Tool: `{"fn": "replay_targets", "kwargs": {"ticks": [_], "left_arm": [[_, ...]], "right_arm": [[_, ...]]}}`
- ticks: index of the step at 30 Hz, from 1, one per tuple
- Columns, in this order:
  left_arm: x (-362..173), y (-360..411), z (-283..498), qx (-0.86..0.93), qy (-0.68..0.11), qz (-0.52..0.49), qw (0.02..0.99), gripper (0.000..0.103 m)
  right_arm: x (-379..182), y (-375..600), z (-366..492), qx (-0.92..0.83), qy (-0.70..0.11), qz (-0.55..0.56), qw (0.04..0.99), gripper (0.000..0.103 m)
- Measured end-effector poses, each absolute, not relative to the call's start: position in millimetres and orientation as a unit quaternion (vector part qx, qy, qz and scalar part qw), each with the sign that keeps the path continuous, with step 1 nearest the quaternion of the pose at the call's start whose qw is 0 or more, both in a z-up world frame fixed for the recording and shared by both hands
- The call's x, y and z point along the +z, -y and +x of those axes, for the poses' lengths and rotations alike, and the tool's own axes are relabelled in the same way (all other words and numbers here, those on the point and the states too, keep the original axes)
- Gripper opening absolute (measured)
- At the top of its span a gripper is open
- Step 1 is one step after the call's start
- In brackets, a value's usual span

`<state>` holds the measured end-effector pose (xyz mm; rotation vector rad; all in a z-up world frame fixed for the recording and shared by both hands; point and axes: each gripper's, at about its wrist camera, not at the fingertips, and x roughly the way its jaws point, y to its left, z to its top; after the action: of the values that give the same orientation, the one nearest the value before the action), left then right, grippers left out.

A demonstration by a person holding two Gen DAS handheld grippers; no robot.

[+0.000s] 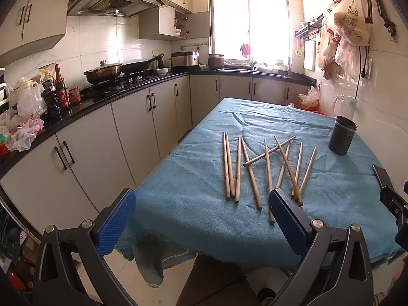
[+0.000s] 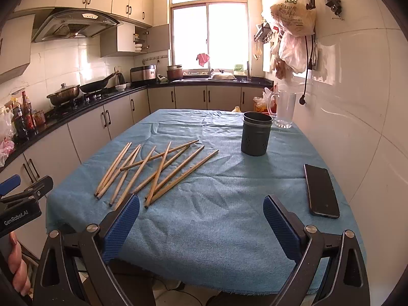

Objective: Organize utensils

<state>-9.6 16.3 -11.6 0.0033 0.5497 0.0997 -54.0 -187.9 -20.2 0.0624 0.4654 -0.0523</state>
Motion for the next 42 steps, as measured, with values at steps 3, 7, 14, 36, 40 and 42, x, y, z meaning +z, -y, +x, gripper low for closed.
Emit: {"fn": "replay_targets", "kwargs": {"ticks": [3, 7, 14, 36, 40, 42], "left_arm": [[-14.4, -18.4, -8.9, 0.05, -0.275, 0.0, 0.96, 0.103], [-15.6, -18.2, -7.9, 0.05, -0.278, -0.002, 0.959, 0.103], [-17.6, -18.1, -7.1, 0.051, -0.28, -0.002, 0.959, 0.103], [-20.9, -20.2, -5.1, 0.052, -0.283, -0.003, 0.958, 0.103], [-24.1, -20.3, -6.2, 0.052, -0.283, -0.003, 0.958, 0.103], [-25.9, -20.3, -7.1, 0.052, -0.284, -0.004, 0.958, 0.103]], "right_arm": [[-19.8, 187.8, -53.9, -0.025, -0.232, 0.03, 0.972, 0.099], [-20.4, 189.2, -52.4, -0.025, -0.237, 0.033, 0.971, 0.099], [-21.2, 191.3, -50.0, -0.026, -0.24, 0.036, 0.97, 0.099], [-27.1, 194.2, -46.0, -0.026, -0.253, 0.045, 0.966, 0.099], [-28.1, 193.7, -45.4, -0.025, -0.254, 0.045, 0.966, 0.099], [-28.2, 193.8, -45.3, -0.025, -0.254, 0.045, 0.966, 0.099]]}}
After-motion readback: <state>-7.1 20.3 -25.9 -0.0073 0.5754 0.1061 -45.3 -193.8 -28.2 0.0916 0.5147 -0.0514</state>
